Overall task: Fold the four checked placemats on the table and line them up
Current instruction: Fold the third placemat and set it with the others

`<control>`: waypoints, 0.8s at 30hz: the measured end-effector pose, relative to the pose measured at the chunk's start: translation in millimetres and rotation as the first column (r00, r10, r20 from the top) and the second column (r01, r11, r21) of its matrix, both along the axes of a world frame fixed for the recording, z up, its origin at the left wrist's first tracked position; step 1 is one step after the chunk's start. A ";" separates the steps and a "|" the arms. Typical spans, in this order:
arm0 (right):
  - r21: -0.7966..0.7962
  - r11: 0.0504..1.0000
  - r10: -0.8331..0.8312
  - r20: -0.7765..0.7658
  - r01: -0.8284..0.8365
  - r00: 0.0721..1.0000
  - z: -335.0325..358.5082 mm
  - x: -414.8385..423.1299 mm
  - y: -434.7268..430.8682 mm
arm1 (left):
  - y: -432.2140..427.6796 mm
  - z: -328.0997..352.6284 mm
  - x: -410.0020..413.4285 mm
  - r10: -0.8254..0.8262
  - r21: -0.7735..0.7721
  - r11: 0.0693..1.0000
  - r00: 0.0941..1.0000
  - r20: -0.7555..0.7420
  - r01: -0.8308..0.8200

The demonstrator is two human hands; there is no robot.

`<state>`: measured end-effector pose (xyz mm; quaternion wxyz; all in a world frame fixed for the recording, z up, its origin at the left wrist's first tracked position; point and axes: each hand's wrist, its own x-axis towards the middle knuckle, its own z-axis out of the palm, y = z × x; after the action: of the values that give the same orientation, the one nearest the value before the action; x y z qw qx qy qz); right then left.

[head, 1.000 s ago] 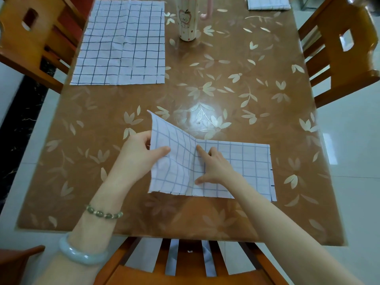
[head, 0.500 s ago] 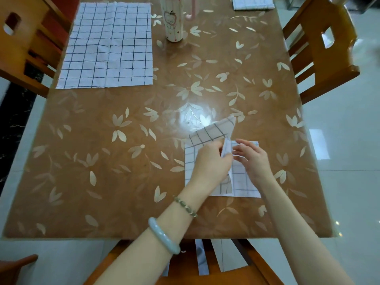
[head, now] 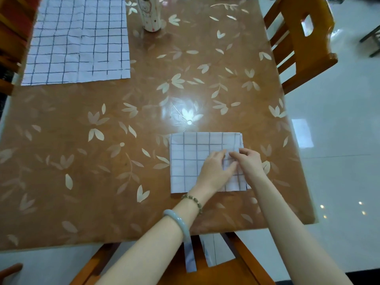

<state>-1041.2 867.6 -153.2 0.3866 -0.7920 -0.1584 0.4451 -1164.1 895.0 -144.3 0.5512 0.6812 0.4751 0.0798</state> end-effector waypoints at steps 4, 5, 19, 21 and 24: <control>-0.081 0.996 0.044 0.178 -0.030 0.983 0.1 4.9 4.1 | 30.8 -8.4 -47.0 0.023 0.397 0.917 0.986 -0.163 0.044; -0.087 0.996 0.055 0.220 -0.036 0.974 0.0 5.9 4.9 | 40.2 -13.6 -60.3 0.021 0.458 0.884 0.969 -0.247 0.098; -0.139 0.988 0.123 0.386 -0.074 0.914 2.9 11.9 -4.4 | 69.2 -55.8 -97.9 -0.170 0.438 0.720 0.749 -0.641 0.538; -0.124 0.989 0.124 0.405 -0.080 0.906 0.5 12.5 -5.8 | 69.3 -59.2 -98.1 -0.167 0.443 0.713 0.745 -0.646 0.544; -0.099 0.991 0.120 0.414 -0.086 0.902 -2.7 14.2 -6.7 | 69.3 -62.3 -98.3 -0.164 0.450 0.706 0.745 -0.646 0.546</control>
<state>-1027.0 860.9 -155.8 0.2881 -0.8741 -0.2618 0.2904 -1262.4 964.2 -206.7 0.1378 0.8956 0.4139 -0.0874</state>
